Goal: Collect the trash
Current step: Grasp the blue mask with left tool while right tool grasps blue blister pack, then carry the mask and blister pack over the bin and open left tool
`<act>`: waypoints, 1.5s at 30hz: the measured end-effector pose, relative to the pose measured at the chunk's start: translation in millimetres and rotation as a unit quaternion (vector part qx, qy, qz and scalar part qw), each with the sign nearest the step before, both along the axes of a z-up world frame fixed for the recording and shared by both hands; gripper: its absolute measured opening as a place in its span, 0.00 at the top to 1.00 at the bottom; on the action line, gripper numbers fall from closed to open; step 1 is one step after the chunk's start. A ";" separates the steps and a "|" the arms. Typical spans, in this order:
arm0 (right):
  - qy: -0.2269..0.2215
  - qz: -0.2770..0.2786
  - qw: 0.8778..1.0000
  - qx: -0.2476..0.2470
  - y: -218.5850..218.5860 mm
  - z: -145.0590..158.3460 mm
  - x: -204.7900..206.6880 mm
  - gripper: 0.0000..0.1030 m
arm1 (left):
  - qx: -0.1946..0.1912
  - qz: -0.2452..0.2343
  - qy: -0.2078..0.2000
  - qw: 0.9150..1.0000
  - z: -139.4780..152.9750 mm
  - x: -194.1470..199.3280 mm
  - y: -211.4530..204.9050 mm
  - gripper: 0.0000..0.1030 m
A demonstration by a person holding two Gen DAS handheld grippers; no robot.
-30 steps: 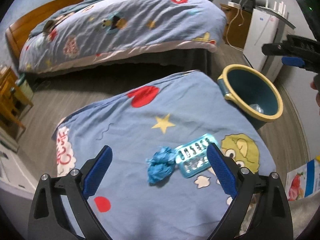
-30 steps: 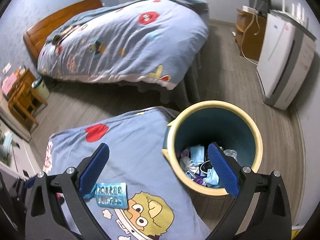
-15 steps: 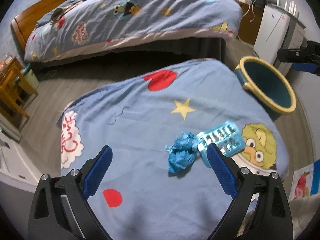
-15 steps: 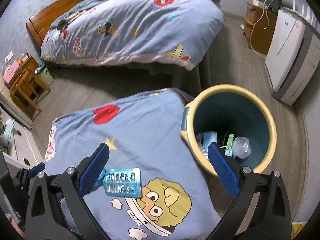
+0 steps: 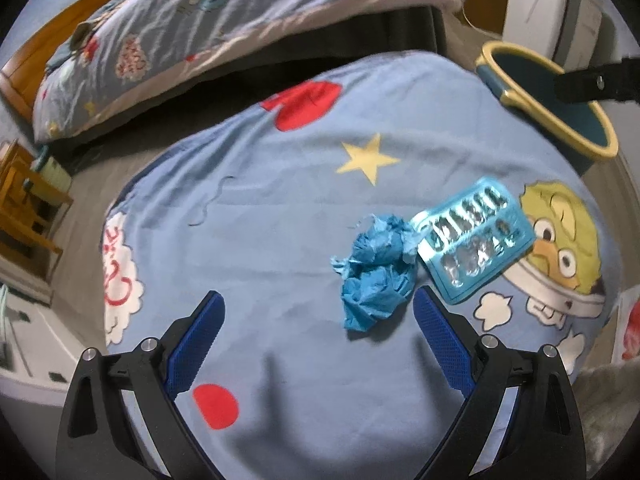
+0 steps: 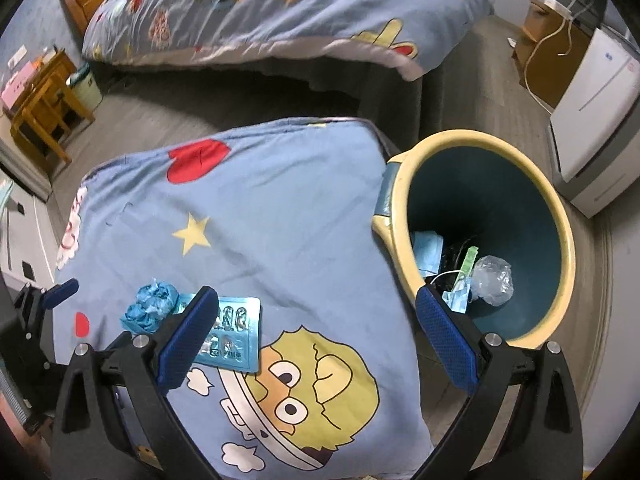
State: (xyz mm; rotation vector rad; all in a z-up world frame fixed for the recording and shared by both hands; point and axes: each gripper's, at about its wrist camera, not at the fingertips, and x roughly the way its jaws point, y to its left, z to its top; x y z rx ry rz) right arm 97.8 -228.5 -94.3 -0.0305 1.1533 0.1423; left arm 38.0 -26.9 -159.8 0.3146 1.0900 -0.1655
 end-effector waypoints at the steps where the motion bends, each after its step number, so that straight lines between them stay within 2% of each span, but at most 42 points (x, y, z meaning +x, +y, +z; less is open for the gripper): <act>1: 0.003 0.003 1.000 -0.003 1.1 -2.9 1.1 0.06 | 0.001 -0.006 0.003 1.000 -2.9 1.2 -2.8 0.08; 6: 0.020 0.004 1.000 -0.007 0.0 -15.3 6.0 0.06 | -0.016 -0.018 0.016 1.000 -11.2 6.3 -13.6 0.13; 8: 0.026 0.005 1.000 -0.006 -0.1 -18.9 7.3 0.06 | -0.020 -0.025 0.030 0.999 -15.1 8.3 -16.0 0.29; 10: 0.031 0.005 0.999 -0.006 0.6 -22.0 9.1 0.06 | -0.025 -0.033 0.056 0.998 -20.5 9.6 -17.1 0.57; 12: 0.037 0.004 0.999 -0.003 3.1 -24.9 11.2 0.06 | -0.033 -0.037 0.060 0.997 -19.3 8.3 -15.6 0.64; 13: 0.039 0.003 0.999 0.002 4.5 -26.0 12.0 0.06 | -0.037 -0.040 0.059 0.997 -17.2 7.2 -14.5 0.72; 14: 0.043 0.003 0.999 0.007 5.2 -26.8 13.1 0.06 | -0.042 -0.043 0.058 0.997 -14.5 5.7 -13.0 0.74; 19: 0.065 0.007 0.997 0.028 17.7 -37.1 14.3 0.06 | -0.048 -0.040 0.034 0.997 1.7 1.7 -4.2 0.78; 27: 0.110 0.008 0.993 0.047 39.8 -65.2 6.0 0.06 | -0.064 0.004 0.016 0.998 18.3 10.5 22.8 0.79; 35: 0.140 0.000 0.987 0.081 64.5 -85.2 -0.2 0.06 | -0.077 0.024 0.002 0.997 26.9 14.2 42.9 0.79; 42: 0.148 0.008 0.988 0.052 96.4 -97.4 -3.0 0.05 | -0.089 0.050 -0.004 0.995 32.4 15.9 66.6 0.79; 45: 0.136 0.021 0.991 0.001 113.6 -102.7 -7.5 0.05 | -0.093 0.060 -0.005 0.994 34.0 16.2 73.3 0.79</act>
